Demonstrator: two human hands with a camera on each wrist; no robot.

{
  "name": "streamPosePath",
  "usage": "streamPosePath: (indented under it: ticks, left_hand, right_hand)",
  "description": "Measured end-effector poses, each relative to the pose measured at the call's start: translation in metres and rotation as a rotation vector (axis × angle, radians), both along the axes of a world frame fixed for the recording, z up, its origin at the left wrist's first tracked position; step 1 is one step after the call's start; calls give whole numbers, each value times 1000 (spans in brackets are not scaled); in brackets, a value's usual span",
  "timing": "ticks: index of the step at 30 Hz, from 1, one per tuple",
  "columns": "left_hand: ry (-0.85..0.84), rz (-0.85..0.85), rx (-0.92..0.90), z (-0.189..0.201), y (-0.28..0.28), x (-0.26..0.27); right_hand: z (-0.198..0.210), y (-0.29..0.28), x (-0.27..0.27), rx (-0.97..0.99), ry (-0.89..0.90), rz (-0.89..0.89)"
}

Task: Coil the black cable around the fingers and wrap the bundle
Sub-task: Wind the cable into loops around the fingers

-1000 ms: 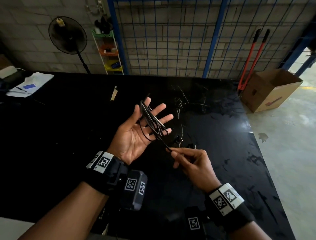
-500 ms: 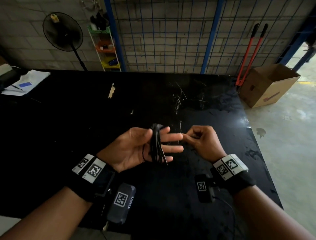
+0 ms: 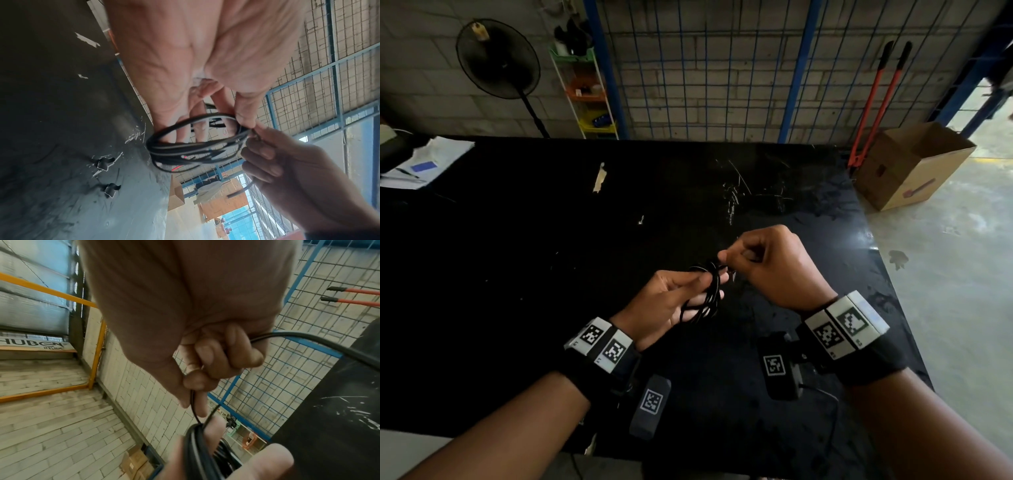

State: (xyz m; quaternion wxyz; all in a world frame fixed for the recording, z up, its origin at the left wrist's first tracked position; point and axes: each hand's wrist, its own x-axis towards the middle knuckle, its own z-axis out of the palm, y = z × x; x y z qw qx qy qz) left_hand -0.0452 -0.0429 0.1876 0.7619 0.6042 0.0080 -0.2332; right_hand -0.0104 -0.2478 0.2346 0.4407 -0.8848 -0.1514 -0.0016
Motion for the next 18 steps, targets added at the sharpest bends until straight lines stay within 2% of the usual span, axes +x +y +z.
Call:
streamPosePath:
  ticks: [4,9,11,15,18]
  left_hand:
    - [20,158,-85,-7,0,2]
    - [61,257,-234,-1,-6,6]
    - [77,264,-271,4,-12,8]
    - [95,259,-371,12,-22,12]
    - [112,298,-452,16,-27,15]
  right_hand:
    - [-5,4,-18,135,6,-6]
    - [-24,21,-38,518,68,-98]
    - [-30,28,-43,607,64,-147]
    - [-39,38,-44,654,-52,-297]
    - [-46,40,-42,661,-106,-344]
